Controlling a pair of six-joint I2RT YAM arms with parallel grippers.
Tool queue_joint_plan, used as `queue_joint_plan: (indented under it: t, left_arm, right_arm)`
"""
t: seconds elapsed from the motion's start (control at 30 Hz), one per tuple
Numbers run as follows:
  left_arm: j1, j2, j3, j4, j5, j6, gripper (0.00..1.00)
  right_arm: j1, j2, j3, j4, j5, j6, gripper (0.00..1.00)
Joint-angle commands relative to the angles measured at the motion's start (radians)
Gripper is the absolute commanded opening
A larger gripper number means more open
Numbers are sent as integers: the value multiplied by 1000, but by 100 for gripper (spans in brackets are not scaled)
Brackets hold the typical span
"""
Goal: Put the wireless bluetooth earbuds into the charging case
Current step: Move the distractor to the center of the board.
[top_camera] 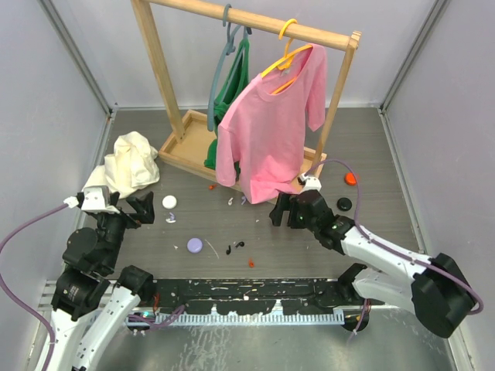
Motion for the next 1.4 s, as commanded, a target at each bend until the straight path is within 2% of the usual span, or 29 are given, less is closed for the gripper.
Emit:
queue_joint_plan:
  t: [0.0,0.27,0.57,0.97,1.37]
  left_arm:
    - [1,-11,1,52,11,0,98]
    - [0,4,1,54,14,1,98]
    - [1,5,1,53,18,3,98]
    - [1,5,0,53,20,2,98]
    - [0,3,-2,55,20,5,98]
  right_arm:
    - [26,69,4,200,79,21,100]
    - [54,157,-17,341,275,-1,100]
    - [53,255,-19,497,399,-71,100]
    - [45,478,67,690,432,-171,100]
    - [-13,720,202,838,429,-185,100]
